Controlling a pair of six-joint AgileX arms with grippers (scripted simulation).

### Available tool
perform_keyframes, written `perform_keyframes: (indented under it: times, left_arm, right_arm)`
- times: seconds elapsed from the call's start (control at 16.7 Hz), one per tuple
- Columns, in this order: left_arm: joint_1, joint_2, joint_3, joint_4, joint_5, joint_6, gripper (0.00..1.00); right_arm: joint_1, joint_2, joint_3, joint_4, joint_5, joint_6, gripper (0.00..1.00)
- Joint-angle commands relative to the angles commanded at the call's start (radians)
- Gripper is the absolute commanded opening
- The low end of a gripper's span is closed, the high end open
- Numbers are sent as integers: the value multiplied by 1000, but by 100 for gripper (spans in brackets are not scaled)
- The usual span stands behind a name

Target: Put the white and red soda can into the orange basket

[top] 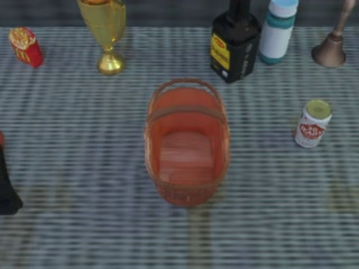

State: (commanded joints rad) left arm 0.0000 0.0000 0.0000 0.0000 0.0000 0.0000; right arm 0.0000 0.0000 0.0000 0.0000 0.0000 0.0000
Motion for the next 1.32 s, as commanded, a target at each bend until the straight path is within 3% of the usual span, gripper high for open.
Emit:
perform_keyframes:
  times: [0.24,0.54,1.32]
  left_arm:
    - [0,0,0,0,0,0,100]
    - [0,0,0,0,0,0,100]
    - [0,0,0,0,0,0,100]
  right_arm:
    - [5,30,30,-21,-1,-9,100]
    - [35,290,272,-178,-4,-81,100]
    - [153,1652,1342,-910,4,-398,100]
